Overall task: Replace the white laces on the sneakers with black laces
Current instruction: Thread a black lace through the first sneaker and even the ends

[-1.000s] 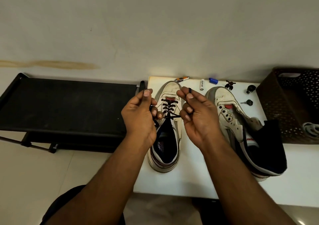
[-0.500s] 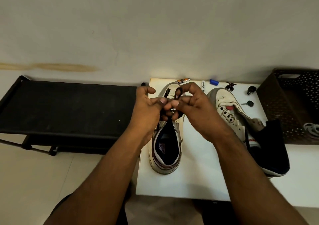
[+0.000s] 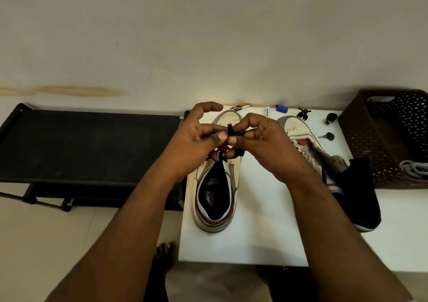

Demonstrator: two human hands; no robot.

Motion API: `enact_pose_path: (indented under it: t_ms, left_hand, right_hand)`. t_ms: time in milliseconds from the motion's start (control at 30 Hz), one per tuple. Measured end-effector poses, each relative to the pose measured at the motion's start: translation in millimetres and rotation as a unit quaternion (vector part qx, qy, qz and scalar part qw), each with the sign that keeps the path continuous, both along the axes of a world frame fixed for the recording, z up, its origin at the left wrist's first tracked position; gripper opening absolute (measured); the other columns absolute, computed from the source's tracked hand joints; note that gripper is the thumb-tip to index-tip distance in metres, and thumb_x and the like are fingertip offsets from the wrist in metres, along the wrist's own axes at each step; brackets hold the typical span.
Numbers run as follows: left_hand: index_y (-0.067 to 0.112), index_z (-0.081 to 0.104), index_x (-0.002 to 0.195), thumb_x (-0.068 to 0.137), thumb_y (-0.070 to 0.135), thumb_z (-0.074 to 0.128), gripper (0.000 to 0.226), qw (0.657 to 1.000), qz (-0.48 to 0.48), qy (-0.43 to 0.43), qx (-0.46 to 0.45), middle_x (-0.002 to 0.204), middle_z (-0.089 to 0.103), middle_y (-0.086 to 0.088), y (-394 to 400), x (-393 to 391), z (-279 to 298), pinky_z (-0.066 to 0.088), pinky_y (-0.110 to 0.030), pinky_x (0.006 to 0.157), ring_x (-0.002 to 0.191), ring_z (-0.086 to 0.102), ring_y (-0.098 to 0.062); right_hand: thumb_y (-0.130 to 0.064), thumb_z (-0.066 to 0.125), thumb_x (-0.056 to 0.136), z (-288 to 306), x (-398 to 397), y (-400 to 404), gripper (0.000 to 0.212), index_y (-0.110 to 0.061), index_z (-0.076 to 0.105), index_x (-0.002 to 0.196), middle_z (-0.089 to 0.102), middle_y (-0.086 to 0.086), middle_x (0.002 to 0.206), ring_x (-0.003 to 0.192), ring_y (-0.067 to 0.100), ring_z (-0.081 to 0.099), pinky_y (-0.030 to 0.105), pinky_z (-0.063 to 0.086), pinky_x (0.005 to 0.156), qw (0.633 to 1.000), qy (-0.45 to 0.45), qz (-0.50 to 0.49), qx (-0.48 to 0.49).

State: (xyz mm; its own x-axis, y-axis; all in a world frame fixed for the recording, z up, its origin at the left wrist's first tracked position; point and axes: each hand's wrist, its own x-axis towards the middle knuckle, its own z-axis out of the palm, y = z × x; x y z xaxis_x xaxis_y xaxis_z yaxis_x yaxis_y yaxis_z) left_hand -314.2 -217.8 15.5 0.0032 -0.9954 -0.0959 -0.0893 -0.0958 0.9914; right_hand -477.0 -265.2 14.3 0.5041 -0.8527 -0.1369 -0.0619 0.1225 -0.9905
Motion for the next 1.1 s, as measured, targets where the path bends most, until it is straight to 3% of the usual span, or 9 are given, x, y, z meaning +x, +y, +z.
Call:
enact_pose_path:
  t_ms: [233, 333, 400, 467, 600, 733, 800, 900, 1100]
  left_hand:
    - [0.004, 0.069, 0.093, 0.09, 0.012, 0.066, 0.009, 0.99, 0.126, -0.047, -0.034, 0.088, 0.069, -0.007, -5, -10, -8, 0.049, -0.027, 0.043, 0.056, 0.063, -0.017]
    - [0.001, 0.066, 0.086, 0.091, 0.01, 0.064, 0.01, 0.974, 0.22, 0.041, 0.025, 0.083, 0.065, -0.009, -8, -20, -9, 0.04, -0.023, 0.038, 0.046, 0.053, -0.015]
    - [0.004, 0.063, 0.081, 0.09, 0.007, 0.063, 0.01, 0.947, 0.269, 0.151, 0.094, 0.079, 0.065, -0.008, -9, -26, -8, 0.036, -0.021, 0.037, 0.042, 0.049, -0.013]
    - [0.007, 0.061, 0.079, 0.09, 0.006, 0.063, 0.011, 0.923, 0.29, 0.208, 0.143, 0.077, 0.064, -0.007, -10, -28, -8, 0.034, -0.02, 0.037, 0.04, 0.047, -0.011]
    - [0.013, 0.053, 0.096, 0.089, 0.016, 0.066, 0.015, 0.925, 0.267, 0.225, 0.147, 0.084, 0.063, -0.004, -12, -25, -3, 0.035, -0.02, 0.038, 0.045, 0.047, -0.013]
    - [0.015, 0.053, 0.087, 0.093, 0.031, 0.059, 0.019, 0.959, 0.179, 0.194, 0.103, 0.061, 0.059, 0.006, -10, -17, 4, 0.031, -0.02, 0.041, 0.048, 0.045, -0.016]
    - [0.008, 0.055, 0.082, 0.095, 0.032, 0.057, 0.027, 0.971, 0.15, 0.171, 0.071, 0.058, 0.051, 0.004, -8, -13, 6, 0.031, -0.021, 0.04, 0.046, 0.044, -0.016]
    - [-0.002, 0.058, 0.077, 0.089, 0.026, 0.064, 0.032, 0.981, 0.113, 0.16, 0.007, 0.058, 0.045, 0.002, -6, -12, 5, 0.038, -0.025, 0.046, 0.051, 0.045, -0.013]
    - [0.016, 0.071, 0.06, 0.076, 0.046, 0.074, 0.035, 0.996, 0.043, -0.06, -0.055, 0.095, 0.061, 0.0, -3, -5, 0, 0.051, -0.021, 0.068, 0.082, 0.061, -0.004]
  right_hand:
    - [0.009, 0.067, 0.081, -4, 7, 1, 0.017, -0.006, 0.059, 0.078, 0.07, 0.022, 0.074, 0.059, 0.027, 0.068, 0.032, 0.058, 0.059, 0.996, 0.045, -0.07, -0.013]
    - [0.008, 0.069, 0.079, -8, 10, 3, 0.017, -0.008, 0.065, 0.081, 0.072, 0.013, 0.076, 0.063, 0.019, 0.068, 0.028, 0.059, 0.068, 0.989, 0.06, -0.12, -0.061]
    - [0.002, 0.068, 0.082, -14, 14, 8, 0.014, -0.008, 0.073, 0.09, 0.072, 0.004, 0.077, 0.068, 0.01, 0.066, 0.015, 0.053, 0.068, 0.95, 0.148, -0.118, -0.249]
    - [-0.004, 0.061, 0.084, -18, 18, 11, 0.019, -0.008, 0.075, 0.096, 0.073, 0.005, 0.078, 0.067, 0.018, 0.067, 0.025, 0.054, 0.064, 0.87, 0.248, -0.079, -0.418]
    - [-0.011, 0.051, 0.094, -11, 21, 7, 0.028, -0.018, 0.071, 0.112, 0.073, 0.006, 0.095, 0.092, 0.028, 0.065, 0.031, 0.047, 0.077, 0.847, 0.377, 0.025, -0.373]
    - [-0.022, 0.042, 0.1, -1, 19, 6, 0.032, -0.036, 0.062, 0.121, 0.063, -0.005, 0.106, 0.112, 0.024, 0.046, 0.03, 0.013, 0.077, 0.776, 0.499, 0.092, -0.374]
    - [-0.022, 0.047, 0.099, 3, 9, 4, 0.028, -0.034, 0.065, 0.117, 0.065, -0.008, 0.104, 0.107, 0.018, 0.048, 0.029, 0.011, 0.076, 0.808, 0.46, 0.104, -0.352]
    - [-0.007, 0.061, 0.091, 4, -7, 0, 0.019, -0.014, 0.074, 0.102, 0.073, 0.004, 0.092, 0.09, 0.016, 0.063, 0.033, 0.047, 0.085, 0.961, 0.193, 0.109, -0.165]
    - [0.005, 0.056, 0.087, -10, -6, 3, 0.031, -0.018, 0.078, 0.086, 0.072, 0.002, 0.079, 0.079, 0.014, 0.066, 0.024, 0.051, 0.079, 0.995, -0.04, 0.095, 0.0]
